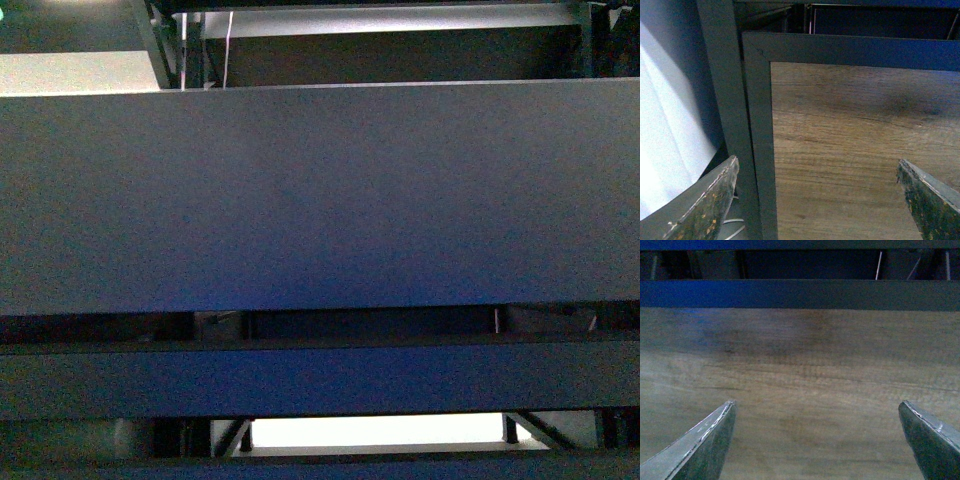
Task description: Pick lemon from shelf
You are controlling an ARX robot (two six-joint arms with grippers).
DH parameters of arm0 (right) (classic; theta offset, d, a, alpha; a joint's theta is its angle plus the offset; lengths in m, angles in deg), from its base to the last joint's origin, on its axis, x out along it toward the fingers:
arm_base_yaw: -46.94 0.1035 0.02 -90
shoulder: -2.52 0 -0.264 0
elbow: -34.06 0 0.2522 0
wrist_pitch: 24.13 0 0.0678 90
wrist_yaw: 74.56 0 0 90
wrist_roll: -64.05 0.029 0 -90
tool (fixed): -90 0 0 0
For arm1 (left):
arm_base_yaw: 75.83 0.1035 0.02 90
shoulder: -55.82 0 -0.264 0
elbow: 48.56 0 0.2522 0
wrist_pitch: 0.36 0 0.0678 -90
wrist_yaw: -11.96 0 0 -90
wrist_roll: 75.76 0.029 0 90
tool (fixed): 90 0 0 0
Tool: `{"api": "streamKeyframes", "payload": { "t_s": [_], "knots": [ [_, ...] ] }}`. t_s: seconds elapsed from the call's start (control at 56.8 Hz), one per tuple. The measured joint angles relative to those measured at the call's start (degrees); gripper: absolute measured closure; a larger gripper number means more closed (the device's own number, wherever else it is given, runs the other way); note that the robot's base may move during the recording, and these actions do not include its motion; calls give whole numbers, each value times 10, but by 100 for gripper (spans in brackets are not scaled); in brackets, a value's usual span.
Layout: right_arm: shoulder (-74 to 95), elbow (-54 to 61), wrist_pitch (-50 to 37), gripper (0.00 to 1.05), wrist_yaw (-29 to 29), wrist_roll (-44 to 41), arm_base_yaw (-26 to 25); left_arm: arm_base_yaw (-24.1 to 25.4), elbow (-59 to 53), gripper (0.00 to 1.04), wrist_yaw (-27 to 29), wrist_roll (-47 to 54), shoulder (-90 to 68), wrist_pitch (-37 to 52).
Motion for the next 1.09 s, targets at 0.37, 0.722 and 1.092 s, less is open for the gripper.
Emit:
{"api": "streamKeyframes", "payload": {
  "t_s": [0.37,0.722,1.092],
  "knots": [
    [0,0,0,7,0,0,0,0,0,8,-1,0,0,0],
    [0,0,0,7,0,0,0,0,0,8,-1,0,0,0],
    [0,0,0,7,0,0,0,0,0,8,-1,0,0,0]
  ]
}}
